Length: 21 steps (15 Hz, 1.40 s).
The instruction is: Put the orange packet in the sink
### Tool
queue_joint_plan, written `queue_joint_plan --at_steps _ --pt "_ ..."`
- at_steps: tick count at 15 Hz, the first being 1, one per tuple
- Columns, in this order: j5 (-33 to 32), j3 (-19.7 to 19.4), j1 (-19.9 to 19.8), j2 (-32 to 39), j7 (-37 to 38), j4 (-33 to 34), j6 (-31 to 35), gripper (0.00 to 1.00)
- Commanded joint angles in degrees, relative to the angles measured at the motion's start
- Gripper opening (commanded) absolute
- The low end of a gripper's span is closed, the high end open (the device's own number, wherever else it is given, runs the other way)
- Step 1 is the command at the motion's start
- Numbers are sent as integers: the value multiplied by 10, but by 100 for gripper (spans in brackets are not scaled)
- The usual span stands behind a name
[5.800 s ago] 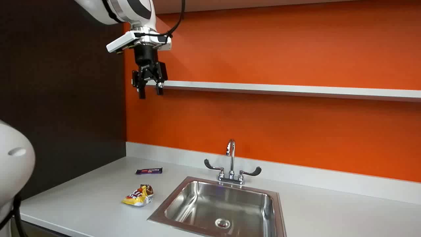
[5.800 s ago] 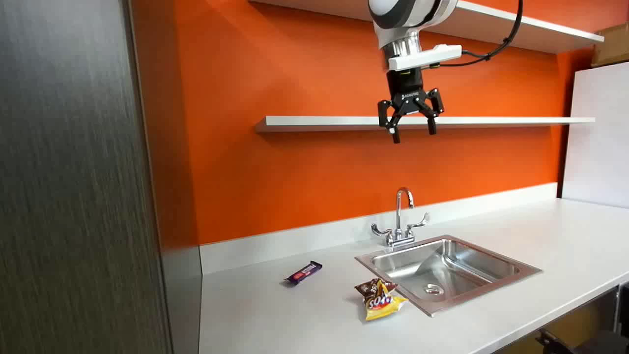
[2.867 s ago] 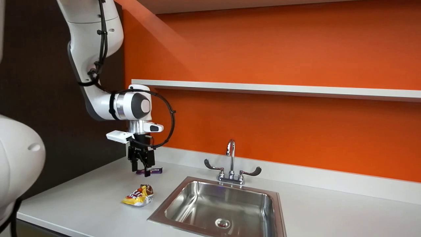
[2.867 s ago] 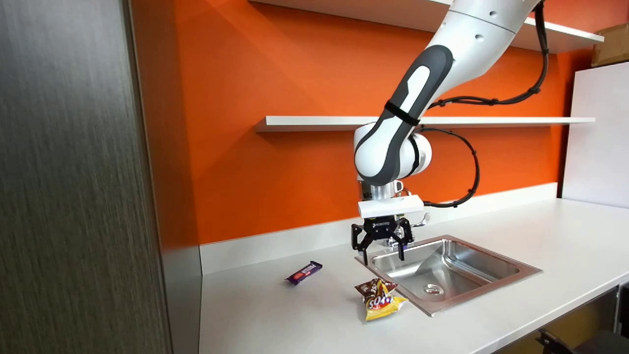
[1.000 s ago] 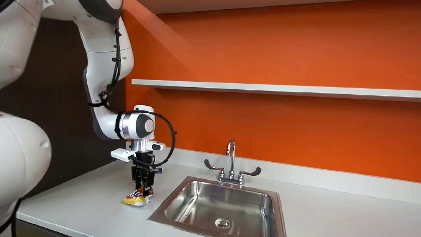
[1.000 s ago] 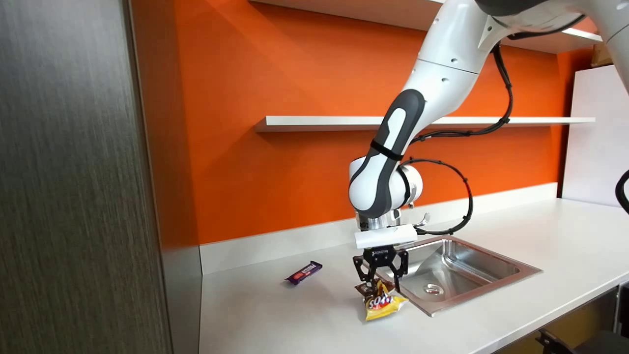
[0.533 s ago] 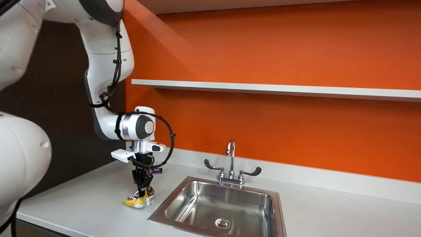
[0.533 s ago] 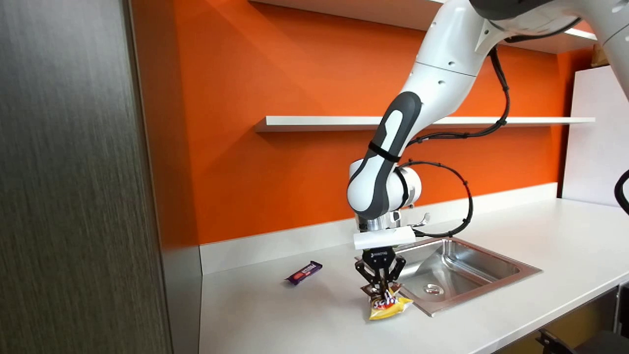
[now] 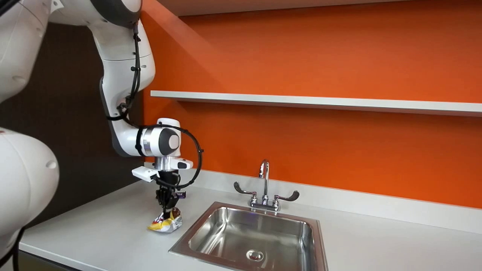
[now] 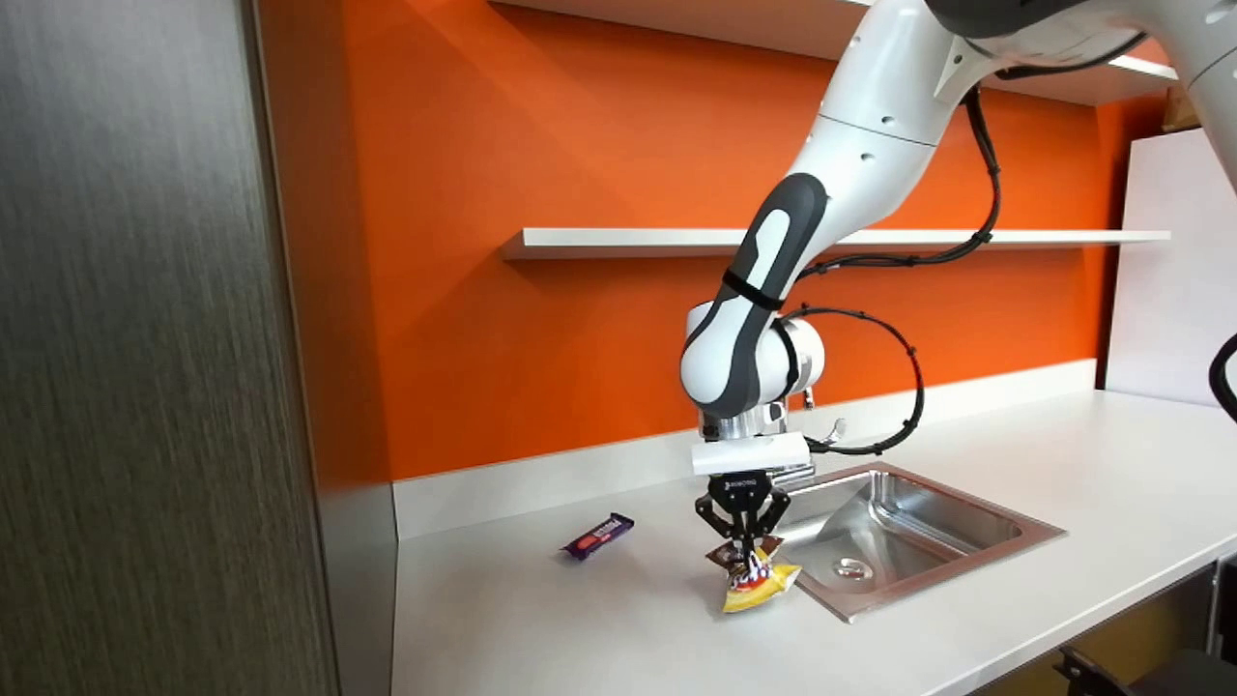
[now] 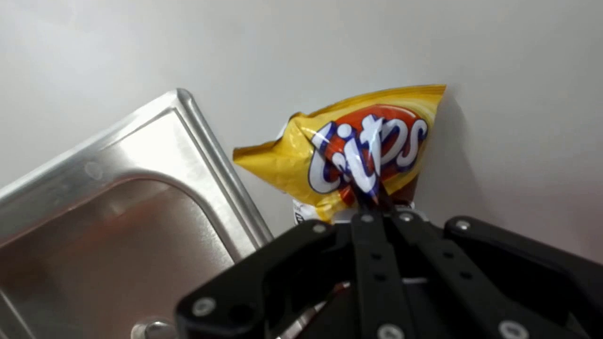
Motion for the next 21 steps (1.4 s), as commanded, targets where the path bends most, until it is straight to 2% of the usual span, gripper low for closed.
queue_joint_plan --at_steps 1,7,12,17,21 --pt "-21 -22 10 -31 18 19 -28 0" --pt "-25 -40 -7 -42 14 56 -45 0" --pt "-37 -80 -36 -26 13 80 -49 0" --pt "-36 -116 -78 1 5 112 -51 0" --pt "-25 -122 -99 41 -2 137 -51 0"
